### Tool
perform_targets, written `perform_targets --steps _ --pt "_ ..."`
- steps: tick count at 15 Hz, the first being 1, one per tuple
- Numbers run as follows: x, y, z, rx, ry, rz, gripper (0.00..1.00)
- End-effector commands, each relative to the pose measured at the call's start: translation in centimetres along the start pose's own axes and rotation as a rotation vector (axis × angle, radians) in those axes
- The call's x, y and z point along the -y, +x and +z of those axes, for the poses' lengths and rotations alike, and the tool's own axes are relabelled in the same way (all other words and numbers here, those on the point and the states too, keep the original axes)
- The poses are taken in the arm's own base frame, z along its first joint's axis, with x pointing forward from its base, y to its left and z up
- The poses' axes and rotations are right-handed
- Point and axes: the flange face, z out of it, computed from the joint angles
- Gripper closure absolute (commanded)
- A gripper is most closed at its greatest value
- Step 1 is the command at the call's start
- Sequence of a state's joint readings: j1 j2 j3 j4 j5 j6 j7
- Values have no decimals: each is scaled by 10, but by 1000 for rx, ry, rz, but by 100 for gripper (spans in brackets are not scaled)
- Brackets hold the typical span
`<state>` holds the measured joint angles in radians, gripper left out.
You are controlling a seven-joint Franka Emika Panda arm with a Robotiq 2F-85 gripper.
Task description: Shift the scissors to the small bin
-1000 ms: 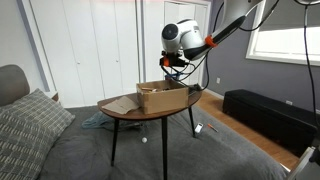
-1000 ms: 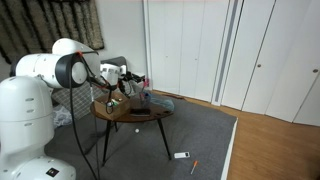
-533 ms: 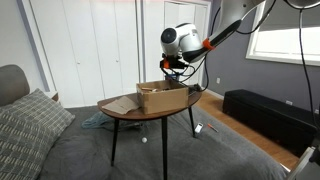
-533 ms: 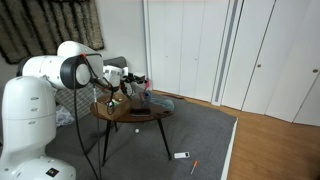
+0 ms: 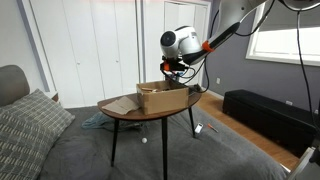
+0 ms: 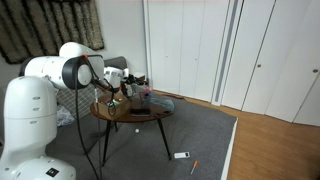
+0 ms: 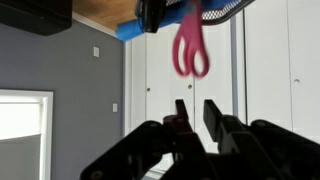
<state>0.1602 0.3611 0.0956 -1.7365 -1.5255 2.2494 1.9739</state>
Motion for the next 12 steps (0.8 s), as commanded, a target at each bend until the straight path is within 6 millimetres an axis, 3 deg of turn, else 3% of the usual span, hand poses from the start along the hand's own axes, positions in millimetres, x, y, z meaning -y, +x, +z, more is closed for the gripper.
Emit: perform_targets --steps 1,6,7,8,12 --pt "5 3 0 4 -4 -6 61" --pt "6 10 -10 17 13 -5 64" --pt "7 13 -13 23 21 -4 58" --pt "8 19 -19 33 25 -6 38" --pt "5 52 -49 114 54 -37 13"
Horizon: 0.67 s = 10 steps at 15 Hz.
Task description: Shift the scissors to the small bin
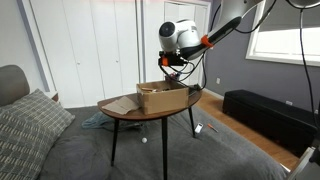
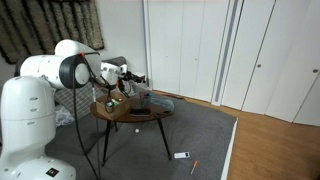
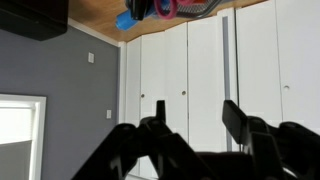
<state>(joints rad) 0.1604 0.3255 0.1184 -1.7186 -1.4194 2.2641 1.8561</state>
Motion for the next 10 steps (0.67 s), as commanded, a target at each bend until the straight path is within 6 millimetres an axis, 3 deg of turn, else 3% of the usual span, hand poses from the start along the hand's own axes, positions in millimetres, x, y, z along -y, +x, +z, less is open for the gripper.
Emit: perform_targets --steps 1,3,6,10 --pt "-6 36 -35 79 34 -36 5" --pt "-12 54 -54 158 70 -93 0" --pt "-17 74 -78 289 157 -137 0" --pt "-21 88 -104 469 262 -205 0"
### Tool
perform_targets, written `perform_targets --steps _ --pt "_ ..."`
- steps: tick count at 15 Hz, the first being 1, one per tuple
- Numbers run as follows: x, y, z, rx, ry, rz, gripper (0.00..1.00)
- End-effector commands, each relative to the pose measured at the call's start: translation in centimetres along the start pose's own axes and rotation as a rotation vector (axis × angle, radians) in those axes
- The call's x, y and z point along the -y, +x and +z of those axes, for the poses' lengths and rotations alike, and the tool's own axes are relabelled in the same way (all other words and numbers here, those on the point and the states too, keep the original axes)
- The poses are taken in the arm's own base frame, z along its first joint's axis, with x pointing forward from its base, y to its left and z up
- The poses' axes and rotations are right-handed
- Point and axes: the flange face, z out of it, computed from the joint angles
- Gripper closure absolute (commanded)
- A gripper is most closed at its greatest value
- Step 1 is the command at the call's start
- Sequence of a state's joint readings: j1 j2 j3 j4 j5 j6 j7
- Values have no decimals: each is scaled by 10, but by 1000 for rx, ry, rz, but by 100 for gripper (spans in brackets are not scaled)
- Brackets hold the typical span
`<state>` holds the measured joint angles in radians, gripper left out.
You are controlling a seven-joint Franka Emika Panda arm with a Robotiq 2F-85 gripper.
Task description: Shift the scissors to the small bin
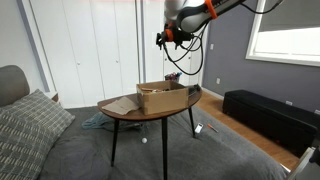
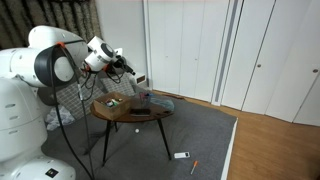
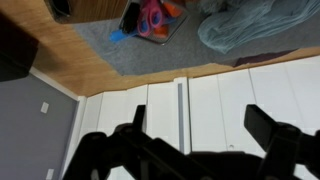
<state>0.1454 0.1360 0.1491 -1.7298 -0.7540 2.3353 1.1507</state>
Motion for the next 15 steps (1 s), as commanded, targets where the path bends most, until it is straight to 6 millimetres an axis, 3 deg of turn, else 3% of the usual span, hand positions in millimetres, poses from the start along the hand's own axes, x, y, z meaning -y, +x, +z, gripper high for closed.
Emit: perform_targets --steps 1,10,11,15 --pt "-7 -6 -25 162 98 -73 0" --pt "-43 -36 -50 563 123 -325 0" --pt "-28 -27 -38 514 94 -291 0" --pt "-29 -28 -38 521 93 -297 0"
